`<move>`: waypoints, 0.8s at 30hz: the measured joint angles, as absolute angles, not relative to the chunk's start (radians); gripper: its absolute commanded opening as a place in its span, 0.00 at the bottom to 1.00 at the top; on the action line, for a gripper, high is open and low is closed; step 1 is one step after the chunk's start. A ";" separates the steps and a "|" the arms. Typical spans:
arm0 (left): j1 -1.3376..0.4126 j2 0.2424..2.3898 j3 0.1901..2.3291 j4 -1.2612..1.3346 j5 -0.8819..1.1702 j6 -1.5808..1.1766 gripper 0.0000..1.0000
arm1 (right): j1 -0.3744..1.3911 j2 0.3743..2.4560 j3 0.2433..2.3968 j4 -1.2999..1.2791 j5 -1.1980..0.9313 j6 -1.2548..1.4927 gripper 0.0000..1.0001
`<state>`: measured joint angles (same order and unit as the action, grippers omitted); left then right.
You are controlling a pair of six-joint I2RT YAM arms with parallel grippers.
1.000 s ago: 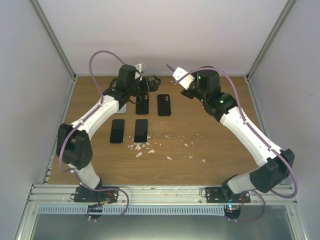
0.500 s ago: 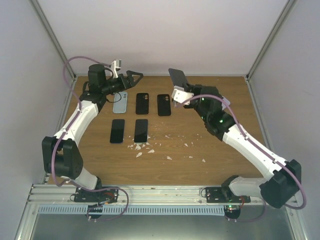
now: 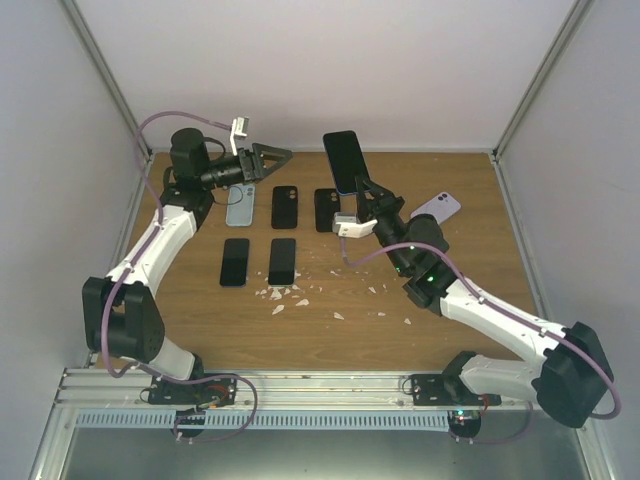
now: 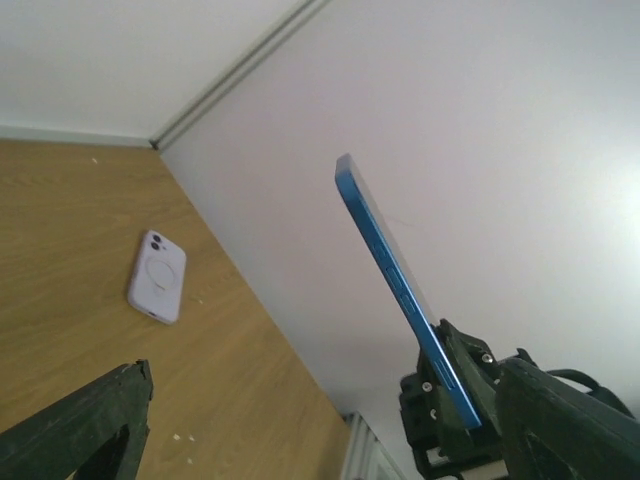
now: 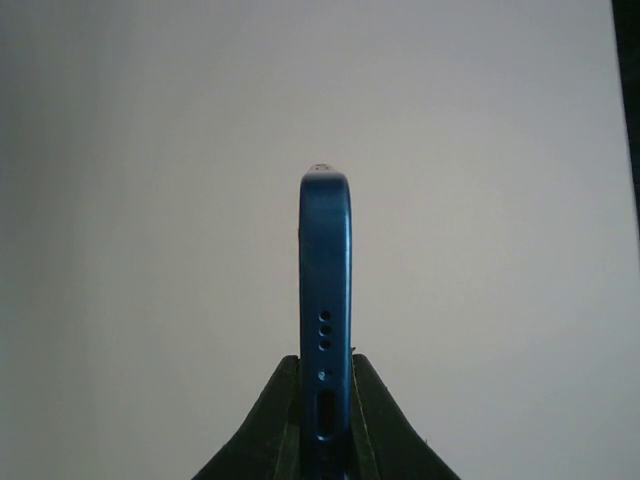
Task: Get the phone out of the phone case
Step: Place the phone at the center of the board.
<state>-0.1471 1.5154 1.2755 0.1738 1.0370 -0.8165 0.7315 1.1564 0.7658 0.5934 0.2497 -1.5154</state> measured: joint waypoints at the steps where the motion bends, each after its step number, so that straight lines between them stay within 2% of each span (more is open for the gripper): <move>1: -0.149 1.515 1.268 0.187 1.048 -0.834 0.89 | 0.734 1.156 0.756 0.616 0.250 -1.537 0.00; 8: -0.194 1.517 1.255 0.259 1.081 -0.916 0.75 | 0.752 1.158 0.735 0.714 0.250 -1.641 0.01; 11: -0.222 1.527 1.255 0.293 1.084 -0.944 0.63 | 0.762 1.159 0.731 0.735 0.249 -1.667 0.00; 14: -0.244 1.545 1.255 0.328 1.089 -0.974 0.56 | 0.769 1.160 0.720 0.758 0.247 -1.689 0.01; 22: -0.293 1.586 1.255 0.418 1.100 -1.048 0.51 | 0.776 1.177 0.713 0.772 0.243 -1.713 0.00; 24: -0.302 1.590 1.255 0.440 1.100 -1.065 0.47 | 0.779 1.177 0.710 0.773 0.243 -1.714 0.00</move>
